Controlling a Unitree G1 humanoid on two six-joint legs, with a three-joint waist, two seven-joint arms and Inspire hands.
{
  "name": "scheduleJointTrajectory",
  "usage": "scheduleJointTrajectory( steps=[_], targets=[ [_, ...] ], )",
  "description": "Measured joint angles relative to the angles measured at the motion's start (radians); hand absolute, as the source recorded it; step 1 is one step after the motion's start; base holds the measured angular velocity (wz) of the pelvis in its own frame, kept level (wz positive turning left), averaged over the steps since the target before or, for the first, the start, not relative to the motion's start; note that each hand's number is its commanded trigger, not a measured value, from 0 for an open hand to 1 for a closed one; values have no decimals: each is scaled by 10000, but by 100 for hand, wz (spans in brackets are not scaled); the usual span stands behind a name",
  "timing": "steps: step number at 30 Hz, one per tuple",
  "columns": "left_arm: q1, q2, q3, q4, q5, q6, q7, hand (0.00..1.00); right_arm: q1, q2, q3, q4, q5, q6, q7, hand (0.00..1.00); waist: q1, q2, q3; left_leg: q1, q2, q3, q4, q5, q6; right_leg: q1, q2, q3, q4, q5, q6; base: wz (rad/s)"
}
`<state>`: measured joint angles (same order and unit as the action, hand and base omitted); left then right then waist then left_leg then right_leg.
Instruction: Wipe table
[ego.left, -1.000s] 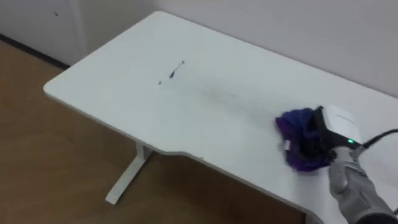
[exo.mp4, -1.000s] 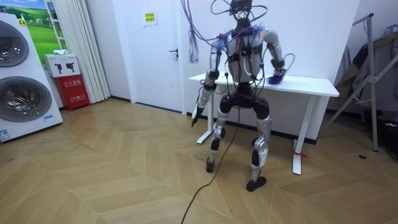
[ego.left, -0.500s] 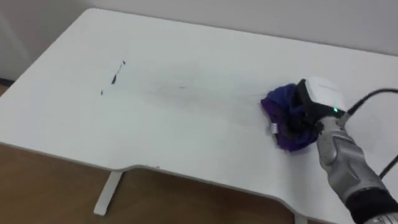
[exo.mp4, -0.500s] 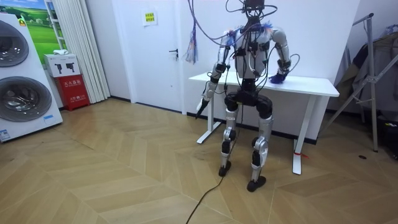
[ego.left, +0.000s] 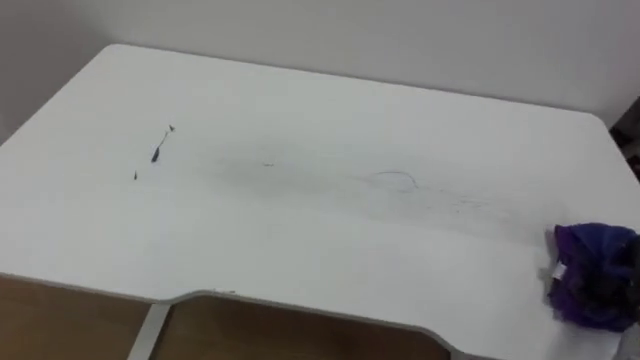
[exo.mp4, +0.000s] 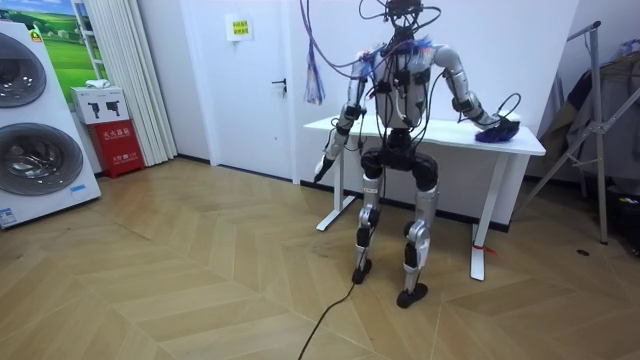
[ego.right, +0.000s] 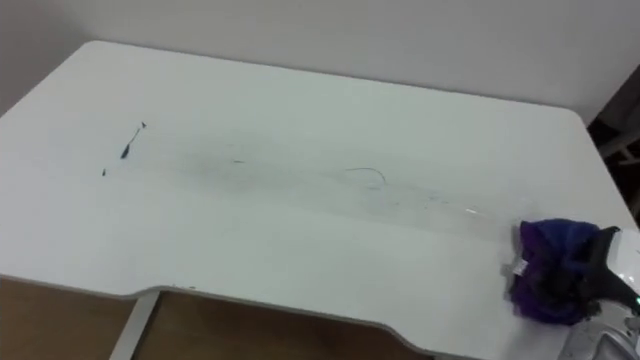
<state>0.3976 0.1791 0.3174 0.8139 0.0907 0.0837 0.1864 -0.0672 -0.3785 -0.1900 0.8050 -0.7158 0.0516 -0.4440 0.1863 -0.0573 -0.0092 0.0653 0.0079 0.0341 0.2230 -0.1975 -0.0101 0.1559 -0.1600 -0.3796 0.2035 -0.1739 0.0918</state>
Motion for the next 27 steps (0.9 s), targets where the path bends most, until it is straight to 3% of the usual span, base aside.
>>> scheduleJointTrajectory(
  steps=[2, 4, 6, 7, 8, 10, 11, 12, 15, 17, 18, 19, 22, 27],
  targets=[
    [-76, -32, -330, 38, -2, 0, -34, 0, -439, -39, 636, -179, -117, 537, 360, 100, 249, 75, 8, -15, 27, -26, -22, 20, -38, -169, 87, 190, 78, 55, -87, -44],
    [-212, -50, -518, 153, -5, 8, -83, 0, -1068, 37, 2063, -828, -442, 929, 1024, 100, 739, 130, 48, -125, 110, -124, -11, 44, -76, -476, 238, 243, 176, 165, -262, -53],
    [-373, -52, -517, 453, 25, 9, -277, 0, -1834, 178, 3219, -1215, -831, 1005, 1622, 100, 1104, 131, 55, -263, 171, -191, -32, 93, -131, -709, 393, 445, 175, 202, -374, -23],
    [-370, -76, -518, 478, 14, 12, -422, 0, -2396, 242, 3669, -1241, -1168, 881, 1924, 100, 1228, 107, 148, -338, 175, -310, -44, 168, -119, -744, 416, 382, 171, 182, -408, 10],
    [-368, -80, -517, 478, 10, 25, -465, 0, -2605, 242, 3731, -1246, -1241, 764, 2047, 100, 1248, 89, 177, -396, 154, -427, -49, 193, -122, -751, 400, 267, 157, 165, -406, 44],
    [-224, -20, -478, 469, -6, 148, -516, 0, -3226, 235, 3736, -1164, -1240, 704, 2242, 100, 1690, 67, 203, -527, 101, -741, -55, 225, -123, -769, 408, 47, -20, 127, -385, 46],
    [-109, 3, -465, 475, -10, 204, -526, 0, -3340, 235, 3728, -1081, -1233, 683, 2242, 100, 1700, 69, 214, -542, 61, -856, -51, 263, -117, -704, 404, -11, -73, 122, -376, 54],
    [100, 63, -445, 478, 1, 296, -598, 0, -3337, 159, 3660, -921, -1232, 618, 2241, 100, 1683, -11, 164, -533, -42, -1129, -59, 302, -83, -553, 380, -121, -202, 111, -343, 63],
    [504, 94, -433, 474, -14, 366, -762, 0, -3204, -18, 3602, -221, -1215, 534, 2216, 100, 1671, -8, 170, -540, -78, -1406, -159, 313, -69, -492, 357, -352, -181, 93, -314, 40],
    [537, 103, -218, 474, 3, 383, -919, 0, -2603, -99, 3067, -336, -1114, 128, 2006, 100, 1399, -10, 162, -436, -133, -1617, -172, 315, -66, -240, 315, -515, -179, 67, -271, 43],
    [531, 105, -52, 476, -19, 369, -927, 0, -2210, -121, 2786, -316, -1023, -61, 1927, 100, 1230, 25, 186, -313, -204, -1617, -176, 313, -64, -52, 244, -579, -187, 2, -168, 36],
    [477, 105, -55, 469, -115, 347, -924, 0, -1971, -150, 2620, -308, -997, -137, 1814, 100, 1060, -34, 157, -196, -249, -1648, -195, 311, -61, 88, 205, -625, -173, -22, -132, 21],
    [199, 114, -59, 354, -161, 143, -919, 0, -1489, -260, 2149, -230, -931, -372, 1562, 100, 711, -72, 155, -139, -298, -1703, -193, 286, -20, 205, 181, -727, -194, -22, -132, 8],
    [-129, 139, -93, 30, -100, -276, -827, 0, -1025, -509, 2074, -226, -604, -376, 1311, 100, 709, -86, 136, -52, -295, -1453, -216, 210, 74, 206, 166, -523, -181, -21, -129, -17]
  ],
)
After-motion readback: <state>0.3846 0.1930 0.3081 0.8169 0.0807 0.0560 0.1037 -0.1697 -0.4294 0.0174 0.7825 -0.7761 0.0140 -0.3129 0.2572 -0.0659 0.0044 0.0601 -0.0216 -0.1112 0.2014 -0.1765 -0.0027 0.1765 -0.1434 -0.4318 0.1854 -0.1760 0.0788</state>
